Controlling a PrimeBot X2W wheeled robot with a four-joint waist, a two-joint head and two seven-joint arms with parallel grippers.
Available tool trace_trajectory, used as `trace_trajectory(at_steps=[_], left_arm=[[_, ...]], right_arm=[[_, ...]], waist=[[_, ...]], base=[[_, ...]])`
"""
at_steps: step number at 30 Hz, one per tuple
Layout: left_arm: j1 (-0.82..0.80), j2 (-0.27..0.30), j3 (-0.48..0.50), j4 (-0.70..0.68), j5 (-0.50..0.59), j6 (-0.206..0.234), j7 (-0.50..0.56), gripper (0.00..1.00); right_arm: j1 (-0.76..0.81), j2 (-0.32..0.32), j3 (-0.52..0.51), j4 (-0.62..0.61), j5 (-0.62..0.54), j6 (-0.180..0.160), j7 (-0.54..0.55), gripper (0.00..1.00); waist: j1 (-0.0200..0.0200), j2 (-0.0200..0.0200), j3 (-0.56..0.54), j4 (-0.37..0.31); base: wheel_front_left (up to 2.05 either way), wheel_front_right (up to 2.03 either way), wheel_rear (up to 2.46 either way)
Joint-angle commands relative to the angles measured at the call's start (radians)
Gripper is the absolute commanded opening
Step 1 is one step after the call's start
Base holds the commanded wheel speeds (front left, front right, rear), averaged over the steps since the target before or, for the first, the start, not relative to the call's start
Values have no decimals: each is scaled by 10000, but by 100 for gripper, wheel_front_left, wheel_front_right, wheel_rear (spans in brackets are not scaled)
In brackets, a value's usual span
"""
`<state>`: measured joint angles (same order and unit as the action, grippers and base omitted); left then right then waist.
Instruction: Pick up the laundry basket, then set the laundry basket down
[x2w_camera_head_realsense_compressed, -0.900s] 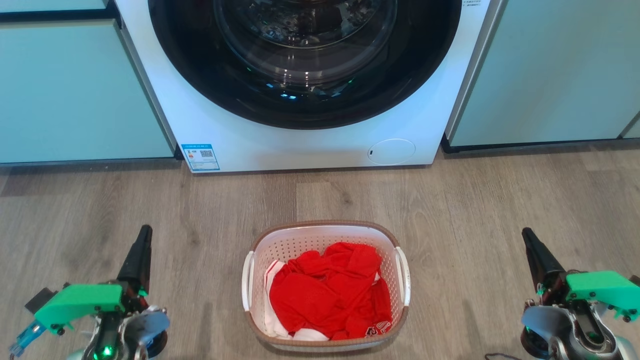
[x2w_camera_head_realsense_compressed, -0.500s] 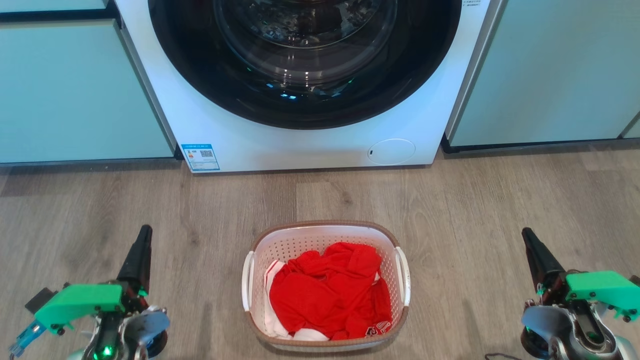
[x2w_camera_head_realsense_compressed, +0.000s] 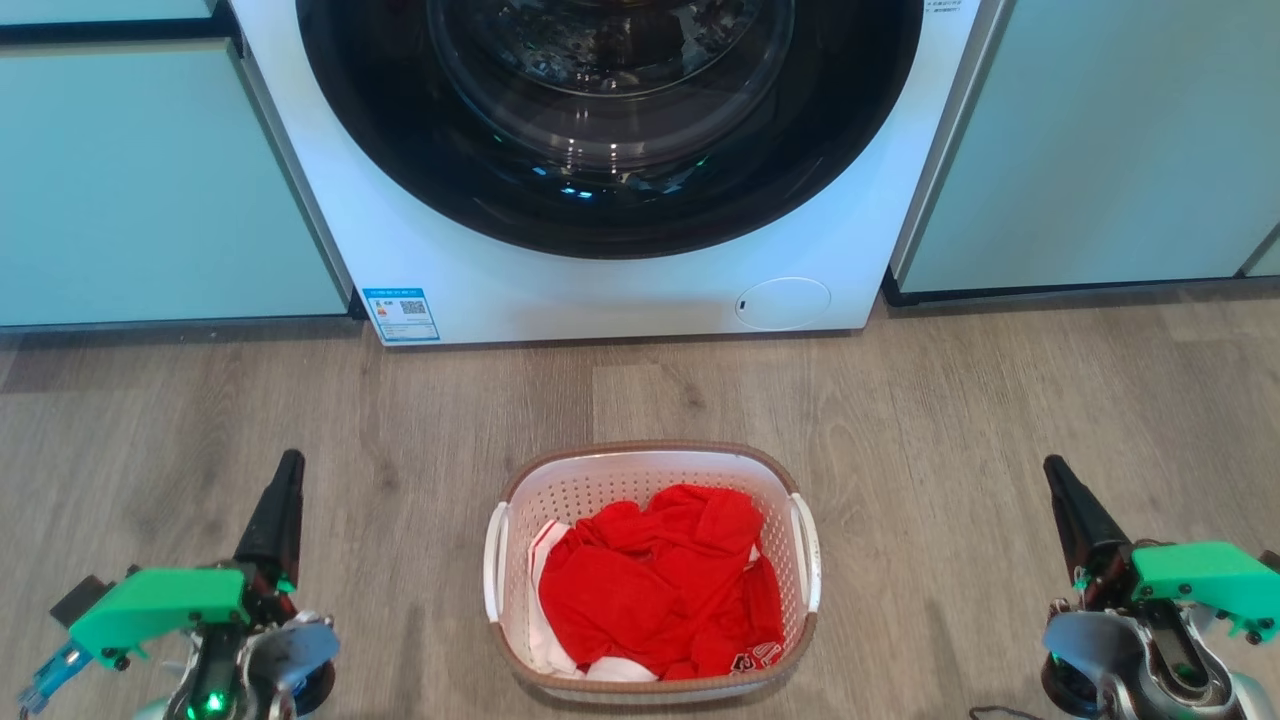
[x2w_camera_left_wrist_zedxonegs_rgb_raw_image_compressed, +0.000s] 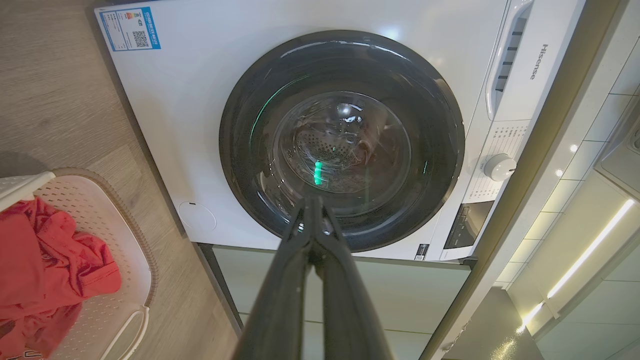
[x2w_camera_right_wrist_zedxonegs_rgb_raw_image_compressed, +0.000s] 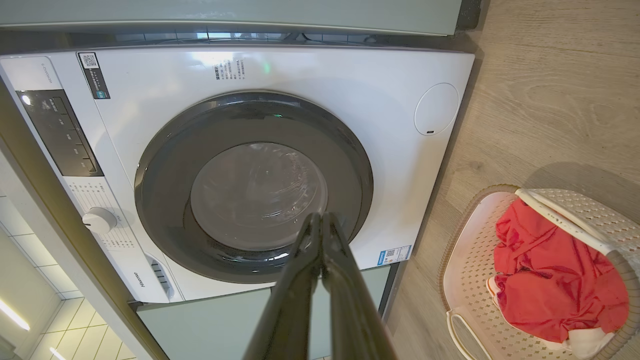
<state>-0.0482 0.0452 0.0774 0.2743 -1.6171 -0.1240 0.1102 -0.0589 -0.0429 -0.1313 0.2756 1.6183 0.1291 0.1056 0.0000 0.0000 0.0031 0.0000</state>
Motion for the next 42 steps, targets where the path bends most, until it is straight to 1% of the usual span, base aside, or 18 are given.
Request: trace_trajectory(at_steps=[1, 39, 40, 42], left_arm=[[-597, 50, 360, -295, 82, -67, 27, 0], [-597, 50, 360, -295, 82, -67, 27, 0], [-1, 0, 0, -1, 1, 0, -1, 100], [88, -6, -35, 185, 0, 9, -10, 100]], right_arm=[[-490, -73, 179, -309, -93, 16, 73, 0], [-490, -73, 179, -309, -93, 16, 73, 0], [-1, 0, 1, -1, -1, -2, -1, 100], [70, 29, 32, 184, 3, -2, -22, 100]], waist=[[0, 0, 0, 0], [0, 0, 0, 0], [0, 0, 0, 0], [0, 0, 0, 0]], base=[[0, 0, 0], [0, 0, 0], [0, 0, 0], [0, 0, 0]])
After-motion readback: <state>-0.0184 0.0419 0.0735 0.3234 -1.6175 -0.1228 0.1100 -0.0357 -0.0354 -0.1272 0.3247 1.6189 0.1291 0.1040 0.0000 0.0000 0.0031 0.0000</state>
